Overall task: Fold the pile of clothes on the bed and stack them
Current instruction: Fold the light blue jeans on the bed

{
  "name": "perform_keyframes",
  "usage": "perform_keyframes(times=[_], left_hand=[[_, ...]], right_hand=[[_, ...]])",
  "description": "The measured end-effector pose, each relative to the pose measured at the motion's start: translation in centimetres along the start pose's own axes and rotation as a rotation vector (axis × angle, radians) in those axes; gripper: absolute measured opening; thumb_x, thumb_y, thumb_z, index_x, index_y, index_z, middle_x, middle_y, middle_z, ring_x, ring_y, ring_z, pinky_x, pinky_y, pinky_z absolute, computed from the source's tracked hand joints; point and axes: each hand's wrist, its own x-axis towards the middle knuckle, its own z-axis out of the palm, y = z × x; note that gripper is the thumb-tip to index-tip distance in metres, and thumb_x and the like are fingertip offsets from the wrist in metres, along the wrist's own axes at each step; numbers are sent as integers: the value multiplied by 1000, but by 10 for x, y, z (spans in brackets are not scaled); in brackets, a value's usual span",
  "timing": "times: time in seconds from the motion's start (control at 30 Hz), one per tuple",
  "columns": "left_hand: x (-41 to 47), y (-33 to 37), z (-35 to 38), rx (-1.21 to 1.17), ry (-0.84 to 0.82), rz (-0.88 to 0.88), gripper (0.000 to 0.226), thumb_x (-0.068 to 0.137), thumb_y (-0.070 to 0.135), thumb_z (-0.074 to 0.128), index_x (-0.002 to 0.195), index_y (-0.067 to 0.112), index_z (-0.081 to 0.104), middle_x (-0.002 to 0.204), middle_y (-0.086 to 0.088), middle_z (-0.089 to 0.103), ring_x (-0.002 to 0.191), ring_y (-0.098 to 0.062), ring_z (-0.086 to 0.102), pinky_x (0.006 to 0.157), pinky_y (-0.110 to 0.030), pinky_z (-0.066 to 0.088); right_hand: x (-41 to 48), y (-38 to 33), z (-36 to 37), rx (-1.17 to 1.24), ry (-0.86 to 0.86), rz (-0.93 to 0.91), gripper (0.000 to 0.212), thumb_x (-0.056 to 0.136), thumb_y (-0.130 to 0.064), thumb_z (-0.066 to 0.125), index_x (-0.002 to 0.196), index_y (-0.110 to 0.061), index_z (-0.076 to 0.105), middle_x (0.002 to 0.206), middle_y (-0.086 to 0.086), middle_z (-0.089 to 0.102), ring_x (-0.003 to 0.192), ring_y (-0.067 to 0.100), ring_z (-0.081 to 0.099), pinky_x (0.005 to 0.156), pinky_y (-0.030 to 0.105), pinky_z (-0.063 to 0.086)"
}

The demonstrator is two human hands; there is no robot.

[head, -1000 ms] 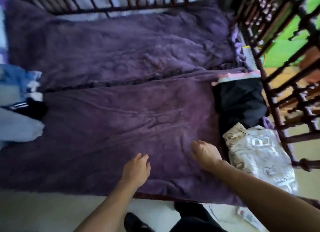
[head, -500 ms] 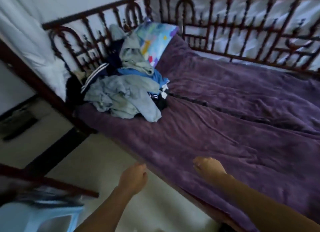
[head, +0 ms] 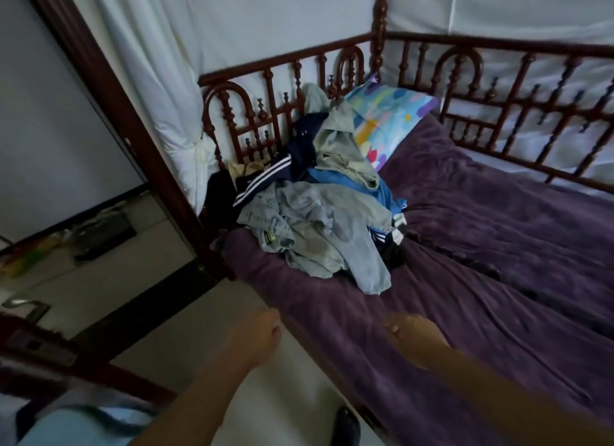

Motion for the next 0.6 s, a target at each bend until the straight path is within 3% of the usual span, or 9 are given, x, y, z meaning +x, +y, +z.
perform_keyframes(times=[0.17,0.27,0.43,0.6], left_hand=[[81,-58,-22,-67,-66,-13,20,98,22,41,101,11,58,104,-5,59,99,-20,56,84,-32,41],[122,-89,-35,-76,-57,-37,12,97,23,42,88,19,48,94,-3,55,94,-22,57,76,-30,38],[176,-139,-48,-68,-112,-59,14,95,26,44,82,23,39,88,0,49,91,-21,57,72,-30,37],[255,-188,-57,-31,-160,-37,21,95,29,46,106,16,58,106,-5,58,100,-22,59,82,-32,45]], right_hand=[[112,-31,-5,-22,-78,68,26,96,-32,38,110,-27,60,111,-3,64,99,21,61,80,32,48],[169,-59,-5,-10,-84,19,27,94,-38,41,110,-30,61,111,-8,65,103,16,61,80,30,46],[244,-106,3,46,-118,30,30,92,-40,50,120,-36,60,114,-10,65,108,15,60,88,27,44],[319,-138,24,19,-152,88,35,93,-39,47,124,-29,58,120,-1,64,108,21,60,86,31,49]])
